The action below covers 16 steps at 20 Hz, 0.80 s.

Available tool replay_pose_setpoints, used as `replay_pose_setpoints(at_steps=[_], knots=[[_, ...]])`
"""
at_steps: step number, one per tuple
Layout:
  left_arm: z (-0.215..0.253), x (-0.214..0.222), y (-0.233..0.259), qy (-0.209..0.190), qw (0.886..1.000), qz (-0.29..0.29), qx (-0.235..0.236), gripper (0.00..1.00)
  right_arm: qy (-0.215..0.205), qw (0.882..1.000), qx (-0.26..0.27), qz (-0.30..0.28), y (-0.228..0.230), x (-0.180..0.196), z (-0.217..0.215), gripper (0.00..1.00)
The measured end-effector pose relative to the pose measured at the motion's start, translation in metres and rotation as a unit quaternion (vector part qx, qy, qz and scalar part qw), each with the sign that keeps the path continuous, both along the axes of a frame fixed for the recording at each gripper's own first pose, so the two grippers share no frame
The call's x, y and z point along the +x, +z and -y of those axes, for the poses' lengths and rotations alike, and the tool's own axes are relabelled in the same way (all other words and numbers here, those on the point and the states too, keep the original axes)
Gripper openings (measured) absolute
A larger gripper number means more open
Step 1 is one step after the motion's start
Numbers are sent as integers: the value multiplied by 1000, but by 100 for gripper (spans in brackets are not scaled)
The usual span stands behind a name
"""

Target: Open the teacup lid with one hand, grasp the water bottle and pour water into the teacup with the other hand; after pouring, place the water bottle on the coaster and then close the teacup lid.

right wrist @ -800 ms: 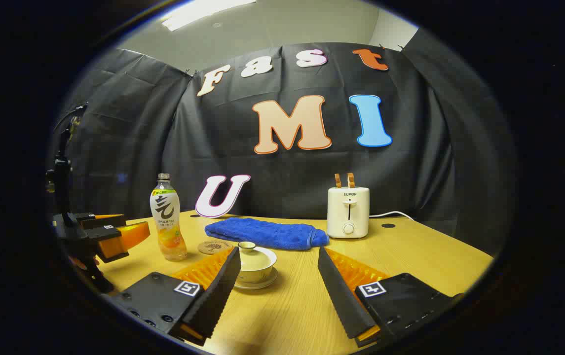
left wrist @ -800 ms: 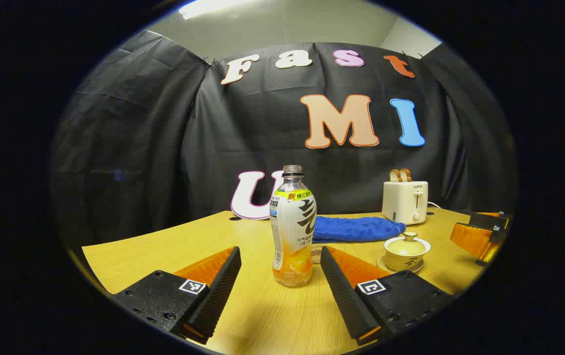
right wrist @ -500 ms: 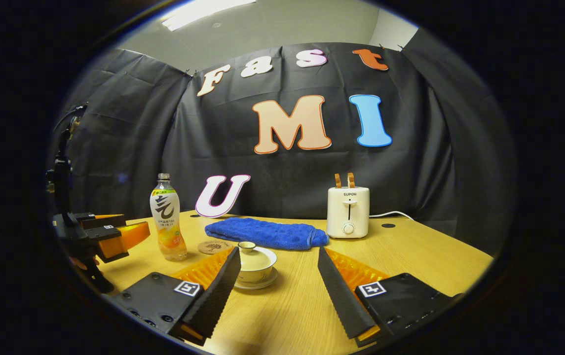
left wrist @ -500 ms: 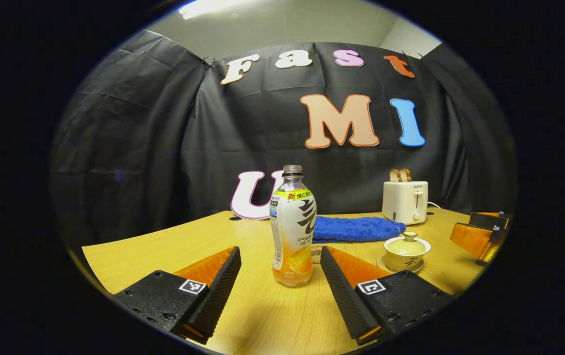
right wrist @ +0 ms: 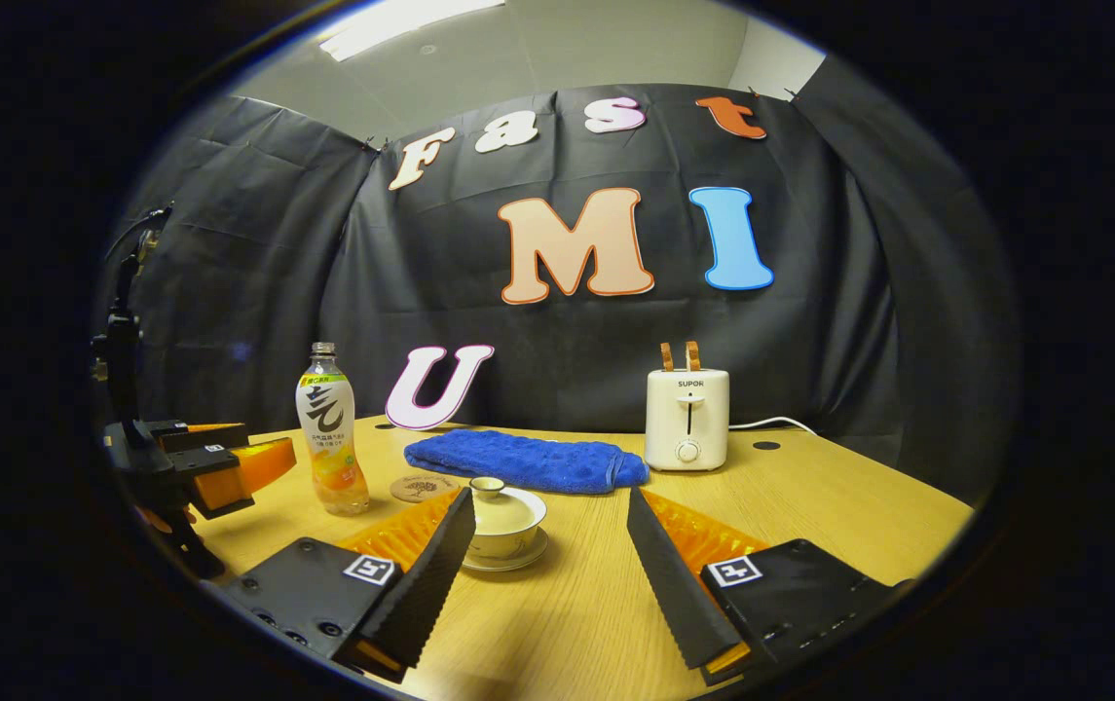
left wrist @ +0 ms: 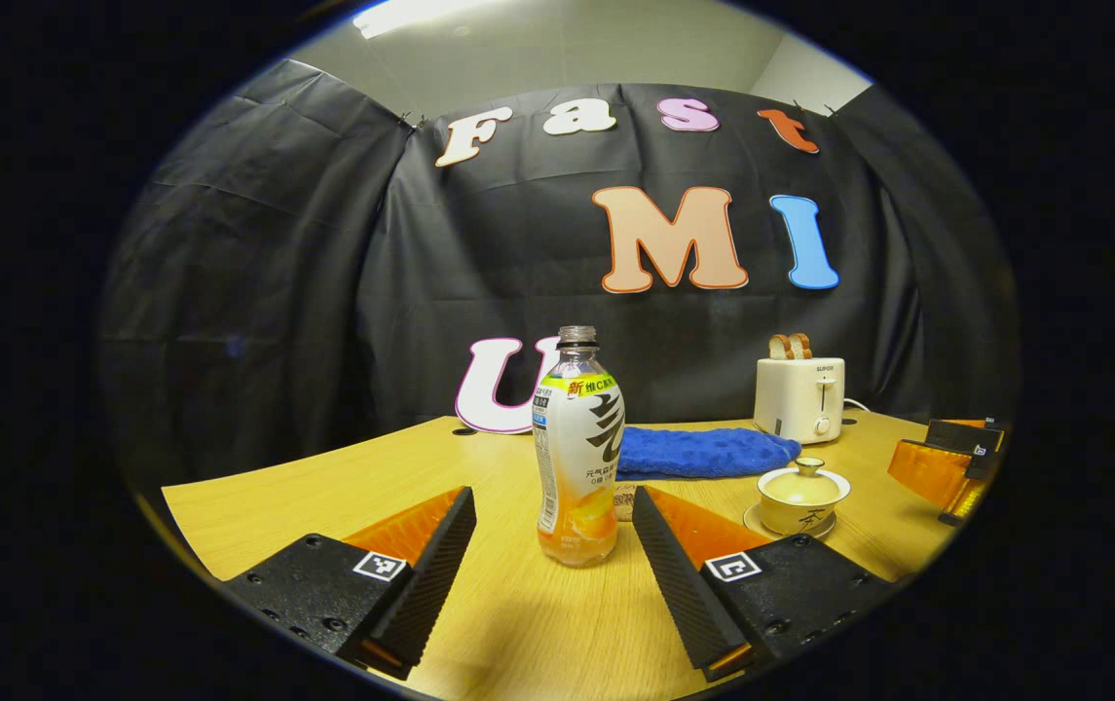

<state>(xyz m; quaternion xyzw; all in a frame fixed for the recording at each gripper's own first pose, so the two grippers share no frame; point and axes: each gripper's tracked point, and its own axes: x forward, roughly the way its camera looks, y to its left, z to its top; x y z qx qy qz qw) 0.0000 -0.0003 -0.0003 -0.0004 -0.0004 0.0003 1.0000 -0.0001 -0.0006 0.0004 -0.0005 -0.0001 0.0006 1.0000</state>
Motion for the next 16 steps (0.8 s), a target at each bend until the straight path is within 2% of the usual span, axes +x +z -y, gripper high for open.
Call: replay_pose_setpoints(at_steps=[7,8,10,14,16], knots=[[0,0,0,0,1000,0,0,95,-1,1000,0,0,0,1,0,99],[0,0,0,0,1000,0,0,95,0,1000,0,0,0,0,0,96],[0,0,0,0,1000,0,0,95,4,1000,0,0,0,0,-1,96],[0,0,0,0,1000,1,0,95,34,999,2,-2,0,2,-11,99],[0,0,0,0,1000,0,0,95,46,999,3,-4,-1,10,-18,96]])
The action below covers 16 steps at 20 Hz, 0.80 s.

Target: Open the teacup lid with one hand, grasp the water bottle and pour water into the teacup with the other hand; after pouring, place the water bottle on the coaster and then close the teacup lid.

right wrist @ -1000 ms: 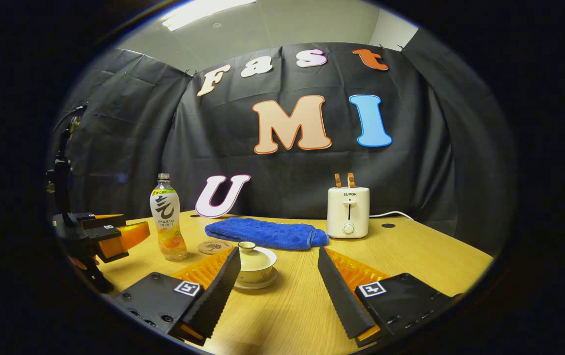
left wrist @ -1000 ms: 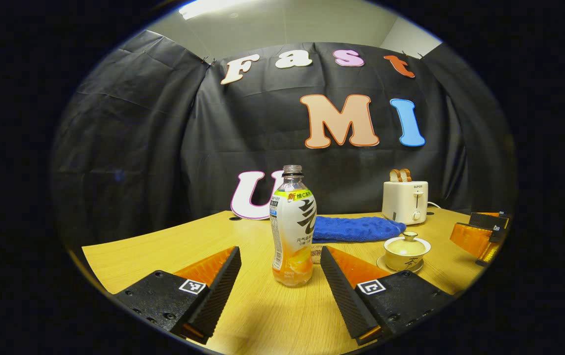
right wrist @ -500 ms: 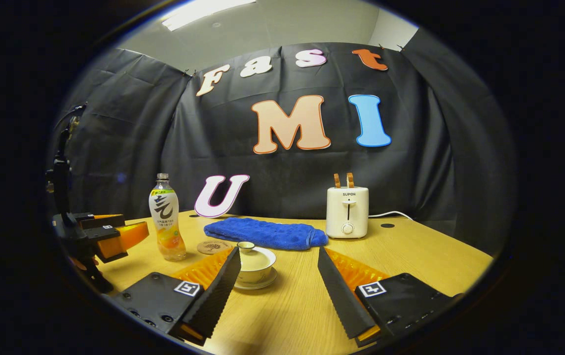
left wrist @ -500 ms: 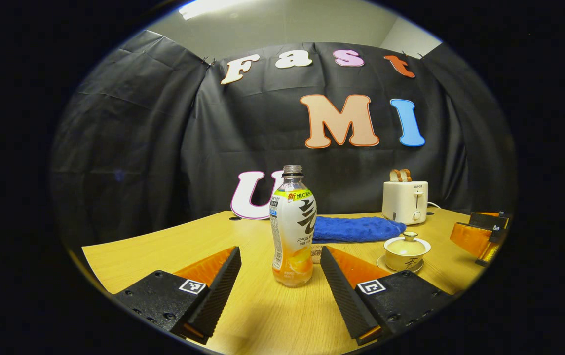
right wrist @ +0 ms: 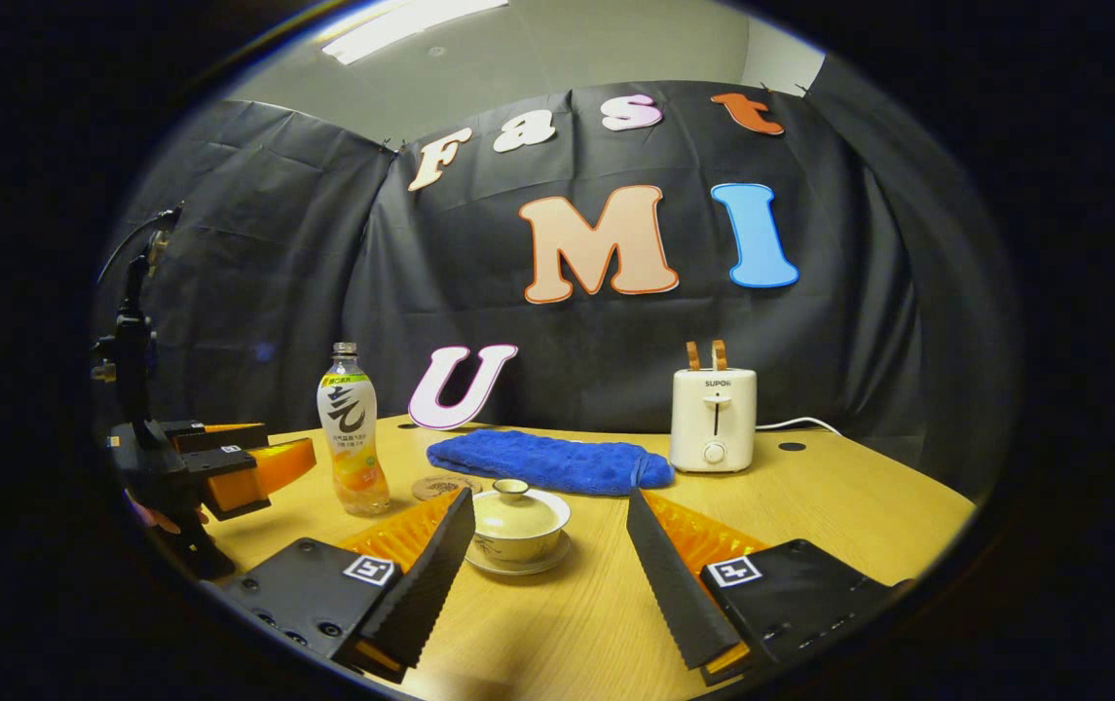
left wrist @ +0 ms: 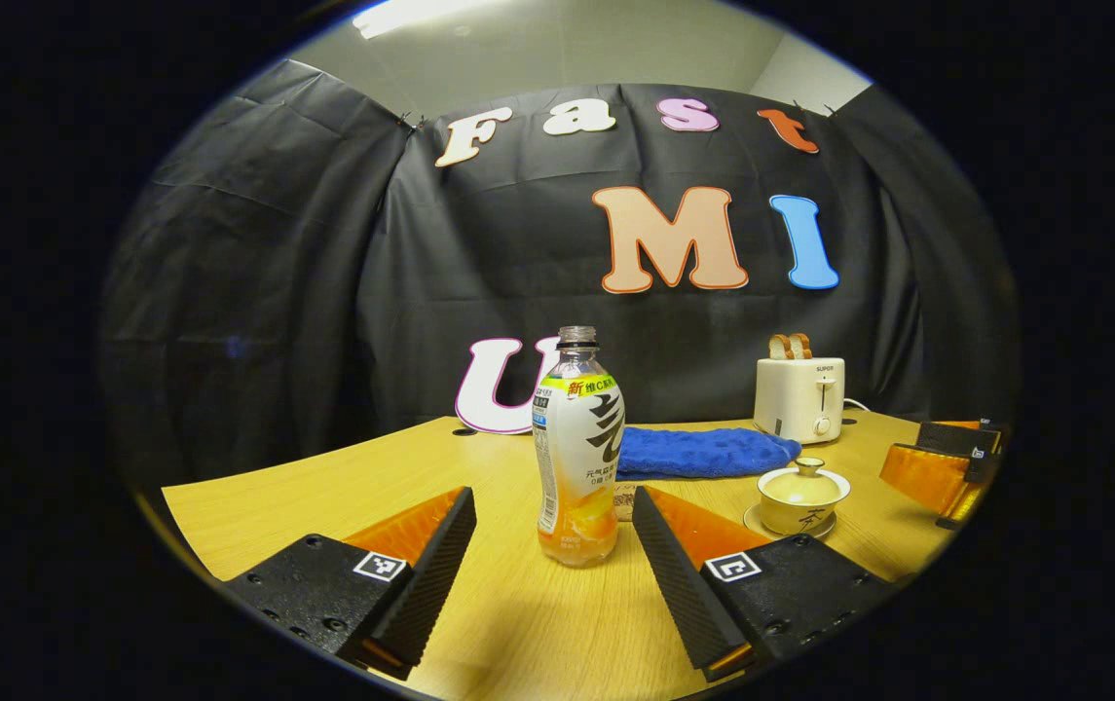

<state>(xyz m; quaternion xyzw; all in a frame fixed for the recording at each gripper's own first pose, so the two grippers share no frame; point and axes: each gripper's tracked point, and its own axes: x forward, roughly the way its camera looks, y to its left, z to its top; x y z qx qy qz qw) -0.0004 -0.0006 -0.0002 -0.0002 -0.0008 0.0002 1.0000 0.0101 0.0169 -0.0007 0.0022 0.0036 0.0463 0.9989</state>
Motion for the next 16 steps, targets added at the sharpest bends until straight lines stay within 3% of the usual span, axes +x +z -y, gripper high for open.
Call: replay_pose_setpoints(at_steps=[4,6,10,11,15,16], knots=[[0,1,0,0,1000,0,0,95,37,999,2,-4,-3,20,-20,99],[0,1,0,0,1000,0,0,95,51,999,3,-6,-4,31,-28,95],[0,0,0,0,1000,0,0,95,62,998,2,-13,-7,49,-39,99],[0,1,0,0,1000,0,0,95,63,998,3,-15,-8,54,-43,95],[0,1,0,0,1000,0,0,95,64,998,2,-25,-12,70,-49,95],[0,0,0,0,1000,0,-1,95,64,997,1,-33,-14,73,-50,99]])
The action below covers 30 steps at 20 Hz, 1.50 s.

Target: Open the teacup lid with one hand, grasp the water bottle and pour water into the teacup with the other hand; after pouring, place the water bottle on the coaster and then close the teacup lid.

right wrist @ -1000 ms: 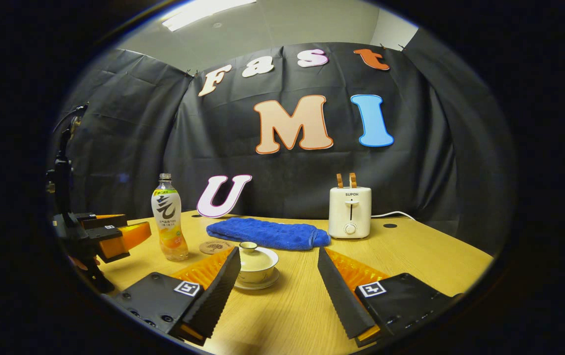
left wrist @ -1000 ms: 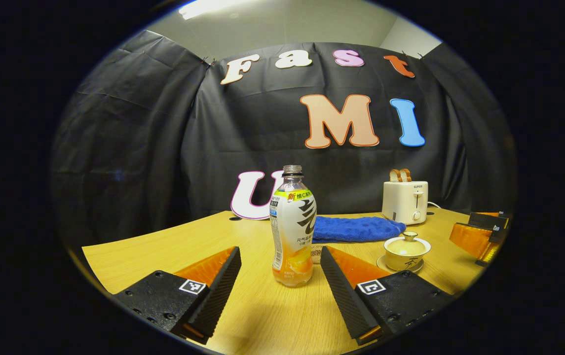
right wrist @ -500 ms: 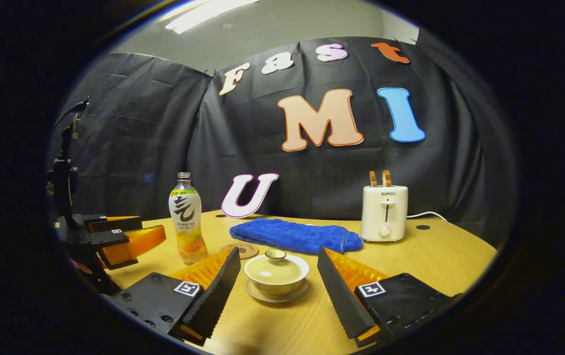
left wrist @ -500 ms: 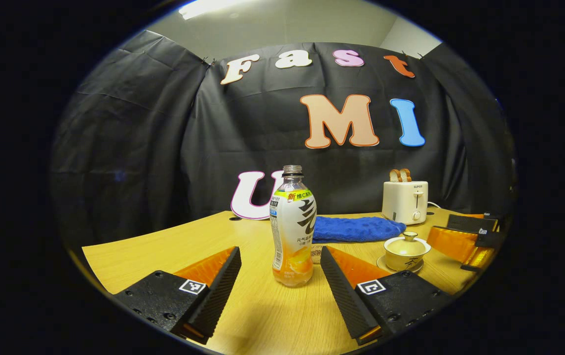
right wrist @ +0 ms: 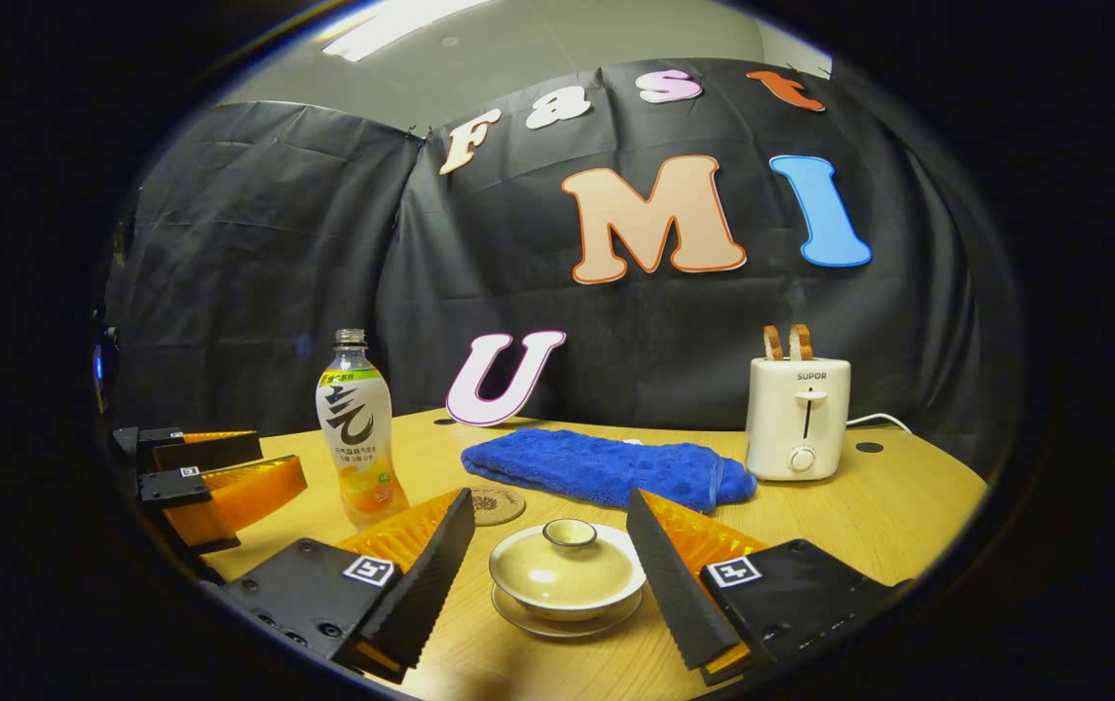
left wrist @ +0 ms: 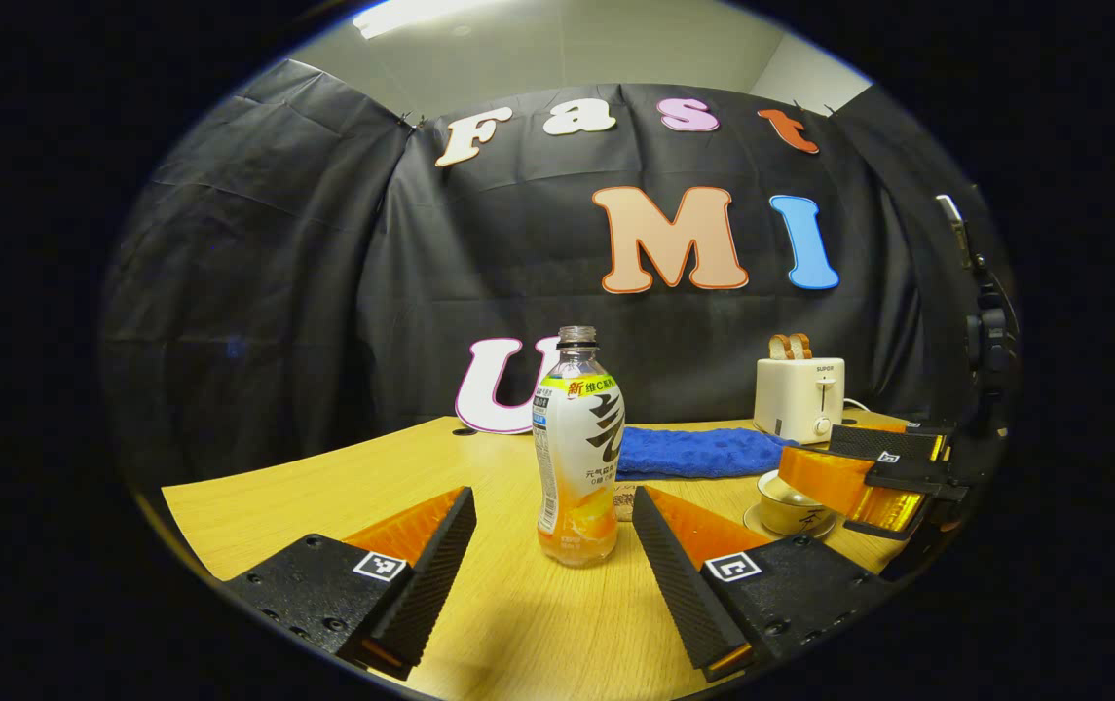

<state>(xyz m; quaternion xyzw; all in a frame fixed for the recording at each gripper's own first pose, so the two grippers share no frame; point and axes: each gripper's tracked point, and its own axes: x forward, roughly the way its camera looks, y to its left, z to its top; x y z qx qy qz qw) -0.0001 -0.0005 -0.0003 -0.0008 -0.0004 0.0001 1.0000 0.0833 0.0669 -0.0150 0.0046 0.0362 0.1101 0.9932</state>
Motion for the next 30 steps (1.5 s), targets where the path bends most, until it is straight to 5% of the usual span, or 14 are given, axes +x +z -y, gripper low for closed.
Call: replay_pose_setpoints(at_steps=[6,8,16,30], knots=[[1,0,0,-1,1000,0,0,95,-8,999,6,-48,-13,12,2,92],[1,0,0,-1,1000,0,0,95,-9,998,8,-66,-20,17,2,73],[1,1,0,-1,1000,0,0,95,-14,998,5,-65,-19,18,4,32],[1,-1,0,-1,1000,0,0,95,-8,999,3,32,11,3,4,32]])
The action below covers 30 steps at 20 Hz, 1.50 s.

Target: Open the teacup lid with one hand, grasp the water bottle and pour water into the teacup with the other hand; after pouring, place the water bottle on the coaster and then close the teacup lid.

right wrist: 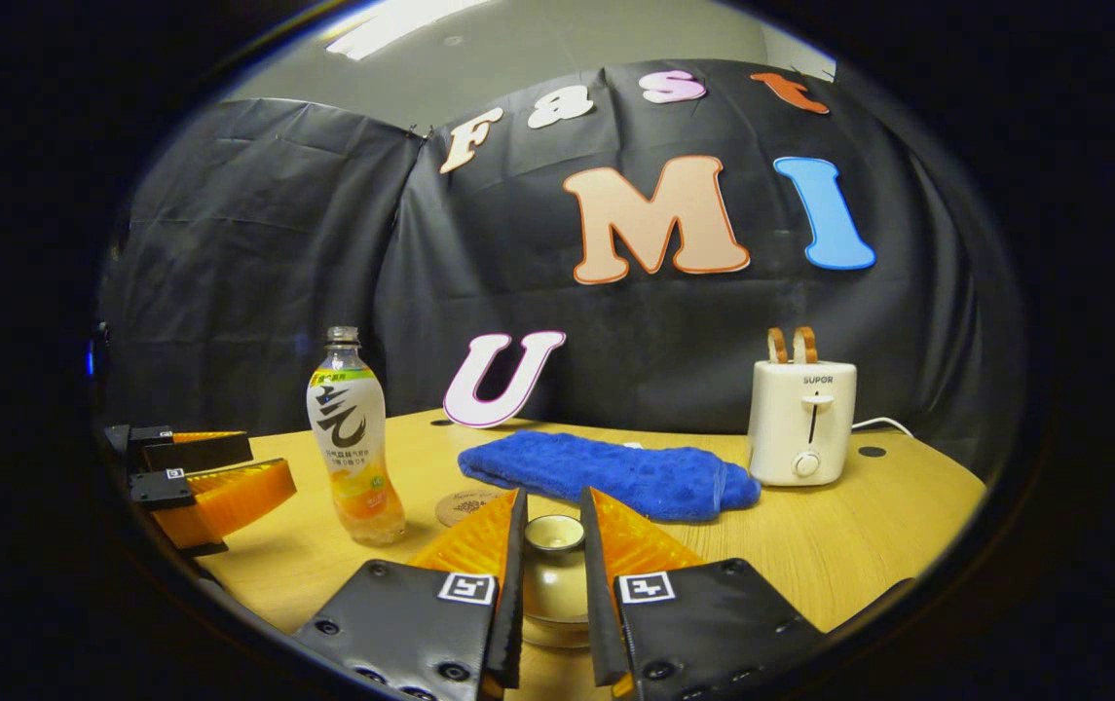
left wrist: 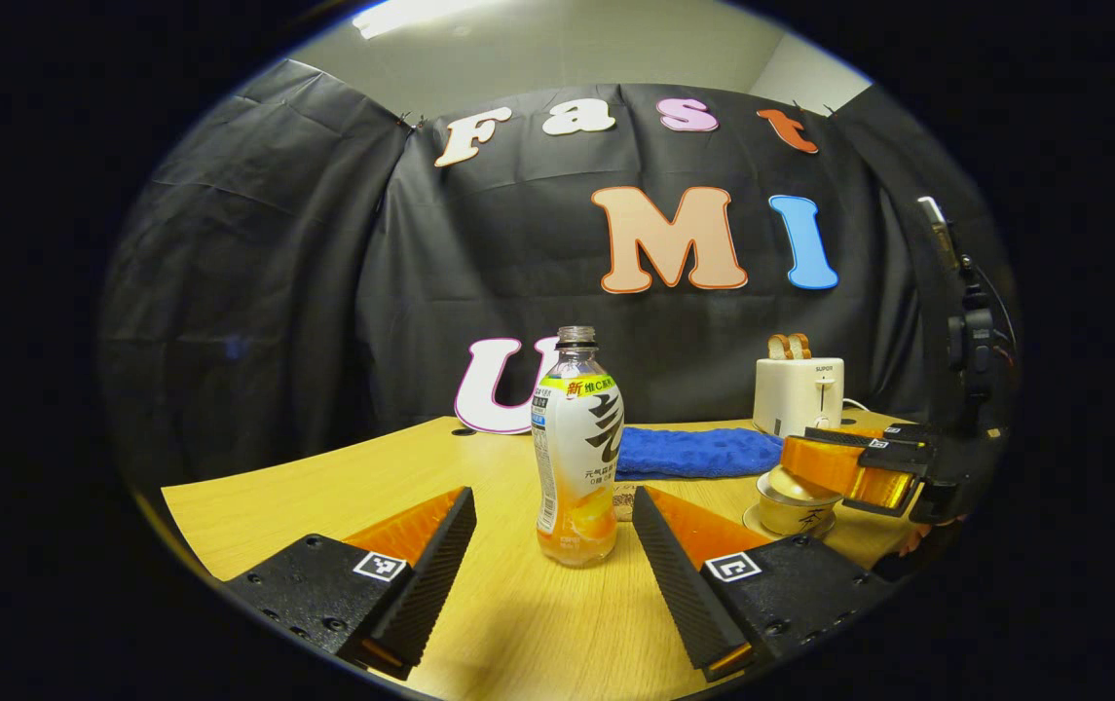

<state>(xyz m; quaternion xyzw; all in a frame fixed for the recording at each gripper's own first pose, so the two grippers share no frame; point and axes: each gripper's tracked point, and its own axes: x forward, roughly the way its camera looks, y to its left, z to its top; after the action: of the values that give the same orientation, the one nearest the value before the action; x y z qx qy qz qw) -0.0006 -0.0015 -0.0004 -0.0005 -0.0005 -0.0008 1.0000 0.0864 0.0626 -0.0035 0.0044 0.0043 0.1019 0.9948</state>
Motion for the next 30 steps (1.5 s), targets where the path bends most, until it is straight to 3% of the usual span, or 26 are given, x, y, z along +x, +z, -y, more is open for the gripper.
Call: replay_pose_setpoints(at_steps=[7,17,23,30], knots=[[1,0,0,-5,1000,1,0,95,-44,999,-3,0,-1,-20,31,31],[13,3,0,-36,999,1,1,95,-180,984,-8,8,6,-59,134,31],[17,24,-3,-49,999,-7,1,95,-196,981,-8,5,5,-59,156,31],[16,65,-20,-57,996,-62,-5,95,-191,982,-8,5,5,-58,155,31]])
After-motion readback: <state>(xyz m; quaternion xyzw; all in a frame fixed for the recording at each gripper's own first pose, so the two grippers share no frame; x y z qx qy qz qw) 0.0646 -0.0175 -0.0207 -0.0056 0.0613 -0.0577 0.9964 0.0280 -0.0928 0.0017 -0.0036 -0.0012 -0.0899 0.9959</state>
